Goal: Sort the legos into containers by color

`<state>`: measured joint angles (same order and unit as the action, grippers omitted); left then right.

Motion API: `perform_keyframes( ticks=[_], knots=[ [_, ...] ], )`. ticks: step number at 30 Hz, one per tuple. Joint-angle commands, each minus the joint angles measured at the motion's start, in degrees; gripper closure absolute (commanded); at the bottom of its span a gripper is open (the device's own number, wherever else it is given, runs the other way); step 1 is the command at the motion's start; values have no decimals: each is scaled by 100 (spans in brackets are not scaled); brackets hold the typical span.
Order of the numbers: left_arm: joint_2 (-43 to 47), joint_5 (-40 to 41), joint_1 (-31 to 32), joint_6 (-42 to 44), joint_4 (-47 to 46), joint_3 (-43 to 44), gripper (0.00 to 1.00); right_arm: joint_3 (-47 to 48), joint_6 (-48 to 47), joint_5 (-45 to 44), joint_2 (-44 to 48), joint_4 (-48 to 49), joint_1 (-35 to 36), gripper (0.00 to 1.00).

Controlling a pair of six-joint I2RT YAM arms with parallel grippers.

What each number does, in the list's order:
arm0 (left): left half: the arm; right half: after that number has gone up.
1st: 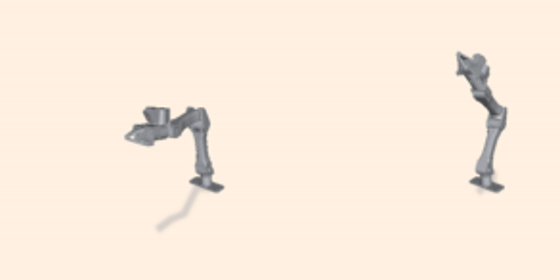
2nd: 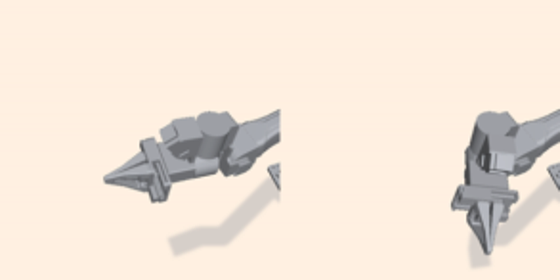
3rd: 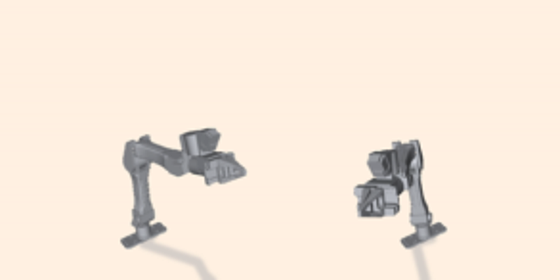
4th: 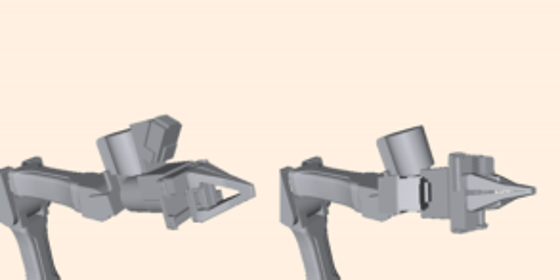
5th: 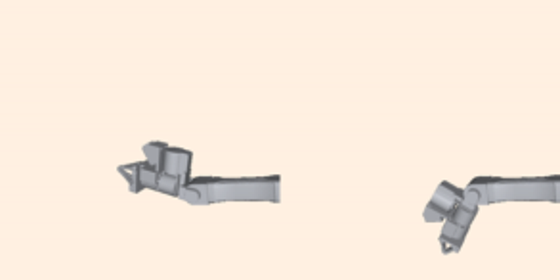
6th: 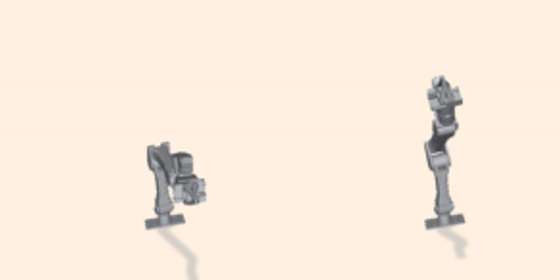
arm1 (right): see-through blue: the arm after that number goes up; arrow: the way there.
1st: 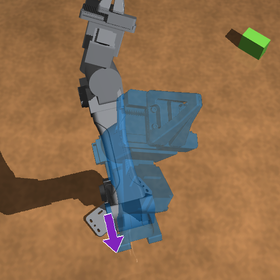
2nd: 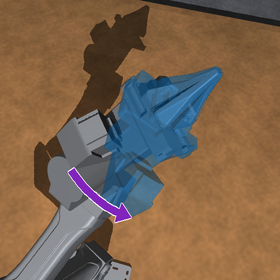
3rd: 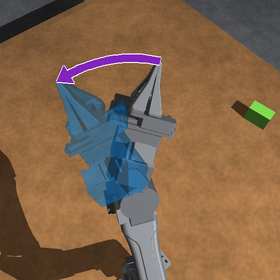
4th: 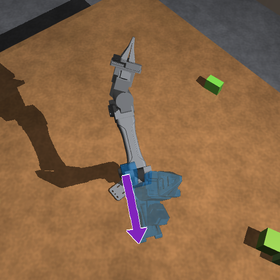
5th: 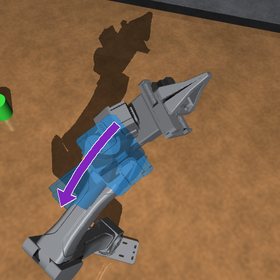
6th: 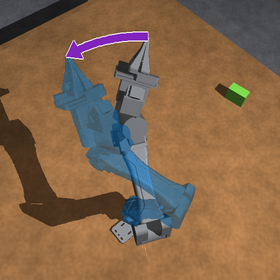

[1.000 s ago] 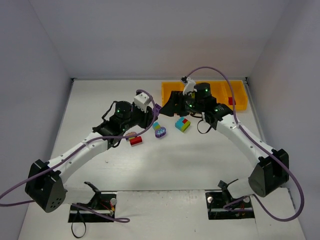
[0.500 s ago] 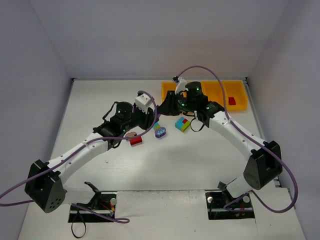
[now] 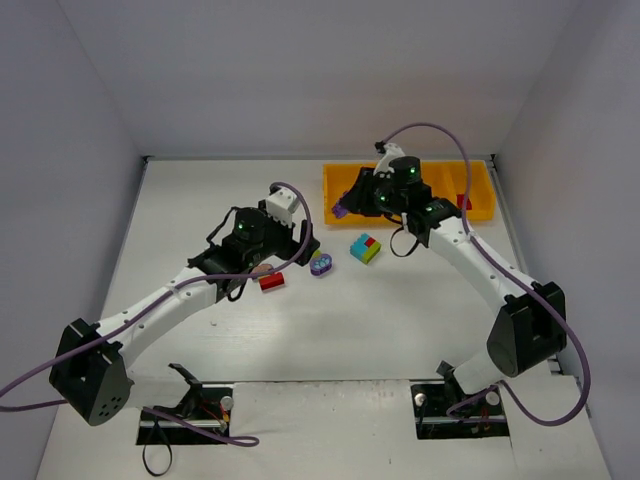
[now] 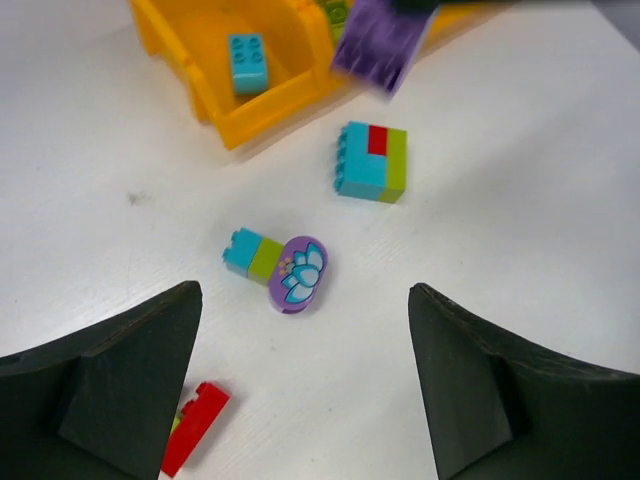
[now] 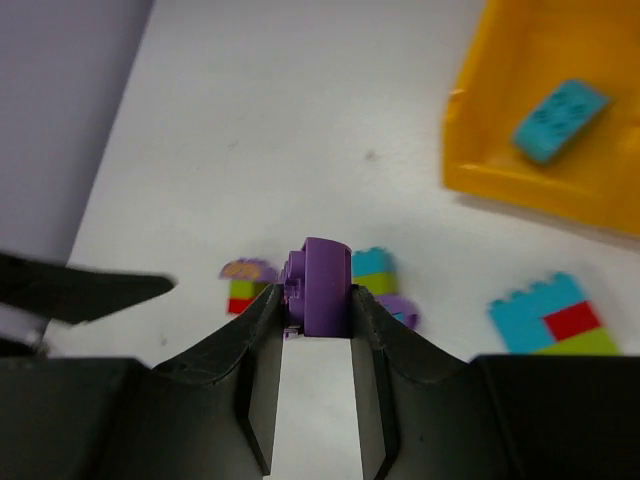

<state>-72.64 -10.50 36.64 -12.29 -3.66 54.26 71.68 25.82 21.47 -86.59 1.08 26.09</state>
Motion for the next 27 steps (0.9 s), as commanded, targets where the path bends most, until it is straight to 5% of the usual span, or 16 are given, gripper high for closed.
perform_keyframes(
  ticks=[1, 4, 10, 21, 27],
  knots=[
    [189, 705, 1, -518, 21, 58, 23, 109, -157, -1591, 142, 182, -637, 100],
    [189, 1084, -17, -782, 670, 137, 23, 153, -174, -3071, 28, 156, -999, 100],
    [276, 1463, -245, -1151, 1533, 182, 23, 609, -376, -4317, -762, 138, -1457, 100],
    [567, 1112, -1115, -2030, 2370, -21, 23, 1506, -570, -4811, -2108, 155, -2178, 100],
    [251, 1199, -1124, -2566, 2721, 23, 23, 1814, -631, -4487, -2547, 164, -2275, 86]
  ],
)
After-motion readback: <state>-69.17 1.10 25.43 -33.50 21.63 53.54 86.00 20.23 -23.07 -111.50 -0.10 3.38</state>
